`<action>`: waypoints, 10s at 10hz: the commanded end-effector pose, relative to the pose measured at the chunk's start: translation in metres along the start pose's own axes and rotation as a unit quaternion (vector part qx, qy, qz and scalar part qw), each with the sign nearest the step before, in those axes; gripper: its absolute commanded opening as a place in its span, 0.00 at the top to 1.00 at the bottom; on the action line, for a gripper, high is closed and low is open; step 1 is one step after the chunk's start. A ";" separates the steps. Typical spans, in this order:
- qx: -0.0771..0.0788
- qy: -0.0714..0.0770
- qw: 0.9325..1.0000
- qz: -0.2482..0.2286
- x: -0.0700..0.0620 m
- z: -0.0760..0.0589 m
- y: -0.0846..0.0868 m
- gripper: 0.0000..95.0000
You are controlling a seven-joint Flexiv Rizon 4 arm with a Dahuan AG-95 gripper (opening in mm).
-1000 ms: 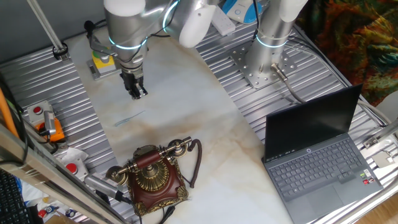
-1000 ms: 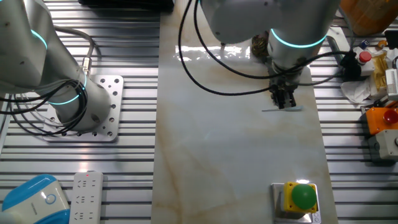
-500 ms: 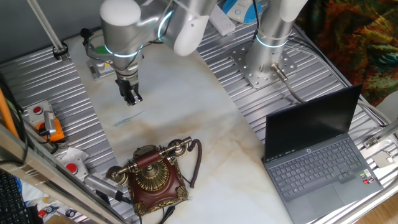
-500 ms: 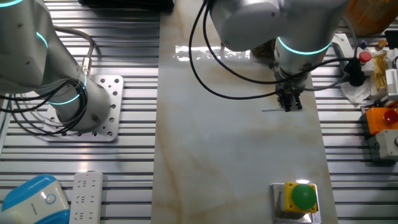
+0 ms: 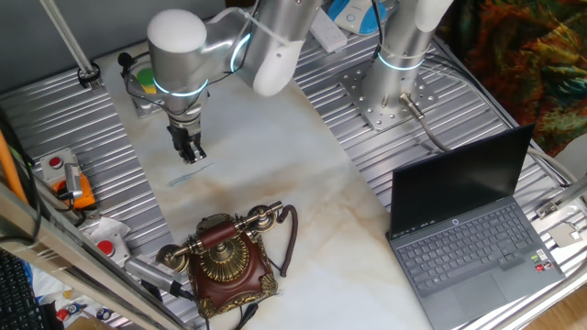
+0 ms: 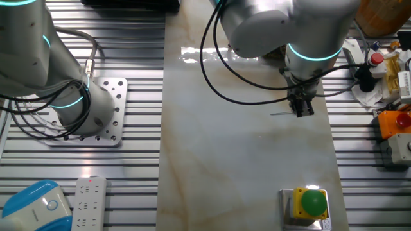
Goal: Dial a number on an old rotary phone
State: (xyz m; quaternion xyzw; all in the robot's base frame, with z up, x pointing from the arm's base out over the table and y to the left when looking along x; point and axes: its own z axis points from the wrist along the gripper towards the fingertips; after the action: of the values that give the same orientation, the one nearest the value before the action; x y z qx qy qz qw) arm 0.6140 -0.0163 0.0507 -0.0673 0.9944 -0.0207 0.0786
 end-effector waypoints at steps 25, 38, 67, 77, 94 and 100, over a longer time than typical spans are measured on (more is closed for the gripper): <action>-0.033 0.003 0.999 0.025 0.031 0.033 0.018 1.00; -0.027 0.062 0.998 -0.002 0.031 0.033 0.018 1.00; -0.036 0.076 0.996 0.006 0.031 0.033 0.018 1.00; -0.031 0.068 0.997 0.010 0.031 0.033 0.018 1.00; -0.027 0.071 0.997 0.001 0.024 0.035 0.016 1.00; -0.030 0.074 0.997 0.007 0.011 0.027 0.029 1.00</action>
State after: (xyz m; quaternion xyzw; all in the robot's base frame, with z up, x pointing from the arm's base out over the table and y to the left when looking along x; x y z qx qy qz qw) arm 0.6059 0.0136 0.0181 -0.0611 0.9981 0.0046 0.0029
